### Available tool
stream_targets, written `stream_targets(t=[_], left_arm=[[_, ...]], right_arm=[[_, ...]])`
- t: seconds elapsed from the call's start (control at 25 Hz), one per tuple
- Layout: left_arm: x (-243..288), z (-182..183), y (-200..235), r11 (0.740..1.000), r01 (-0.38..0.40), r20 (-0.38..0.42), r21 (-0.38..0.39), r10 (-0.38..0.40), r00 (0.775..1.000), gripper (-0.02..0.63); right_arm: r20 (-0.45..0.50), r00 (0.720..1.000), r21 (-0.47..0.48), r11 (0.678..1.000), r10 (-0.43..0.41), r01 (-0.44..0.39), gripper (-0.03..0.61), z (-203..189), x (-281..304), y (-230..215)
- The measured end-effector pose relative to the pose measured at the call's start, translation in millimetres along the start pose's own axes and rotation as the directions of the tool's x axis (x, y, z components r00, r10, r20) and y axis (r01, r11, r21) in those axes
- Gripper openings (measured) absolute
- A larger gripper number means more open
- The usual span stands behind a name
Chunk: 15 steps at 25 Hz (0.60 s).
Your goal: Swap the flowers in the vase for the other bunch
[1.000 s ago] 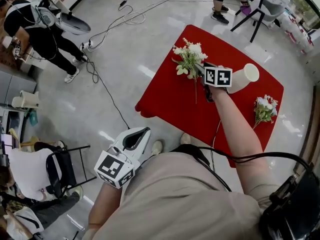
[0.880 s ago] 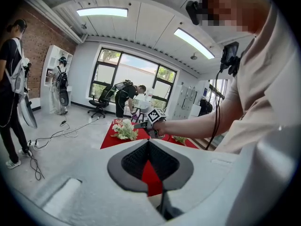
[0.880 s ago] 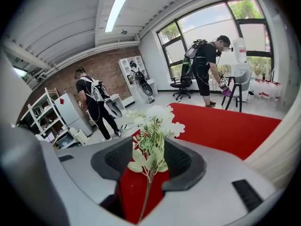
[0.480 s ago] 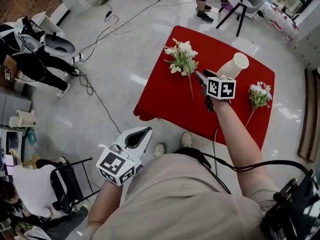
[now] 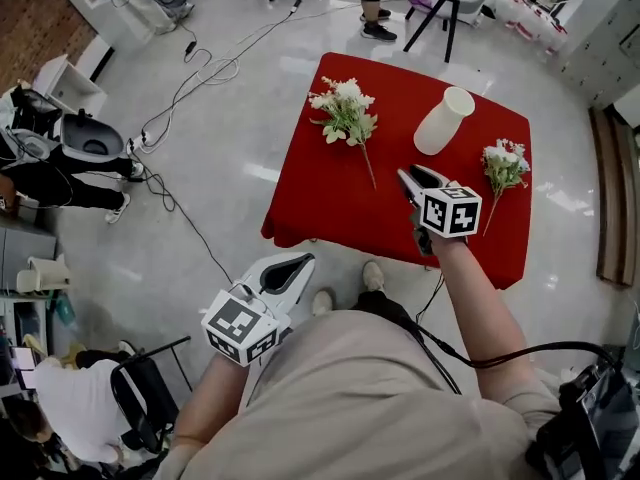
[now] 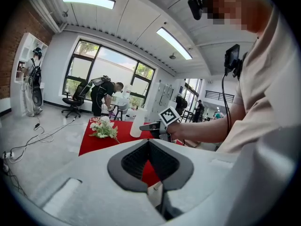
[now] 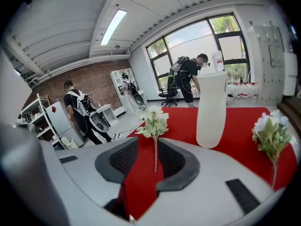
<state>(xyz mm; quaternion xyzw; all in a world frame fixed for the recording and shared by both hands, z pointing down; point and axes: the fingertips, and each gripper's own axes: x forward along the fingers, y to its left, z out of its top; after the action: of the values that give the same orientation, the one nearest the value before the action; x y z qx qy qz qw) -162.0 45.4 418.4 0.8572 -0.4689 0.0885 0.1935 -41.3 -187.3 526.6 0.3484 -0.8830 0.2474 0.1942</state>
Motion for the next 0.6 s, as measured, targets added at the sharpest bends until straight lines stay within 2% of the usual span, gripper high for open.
stream_targets(t=[0.2,0.36,0.6], left_arm=[[0,-7,-4,0.999,0.029,-0.017,0.043,-0.028,0.999,0.006],[-2,-12,-7,0.997,0.064,-0.026,0.045,-0.063,0.998,0.006],[-1,-18,-17,0.986,0.156,-0.046,0.05,-0.154,0.987,0.006]], right_arm=[[0.034,0.999,0.007,1.0,-0.025,0.025,0.14,-17,-45,12],[0.058,0.997,-0.006,0.998,-0.059,0.06,0.14,-31,-77,19],[0.064,0.99,-0.007,0.992,-0.125,0.125,0.14,-56,-120,21]])
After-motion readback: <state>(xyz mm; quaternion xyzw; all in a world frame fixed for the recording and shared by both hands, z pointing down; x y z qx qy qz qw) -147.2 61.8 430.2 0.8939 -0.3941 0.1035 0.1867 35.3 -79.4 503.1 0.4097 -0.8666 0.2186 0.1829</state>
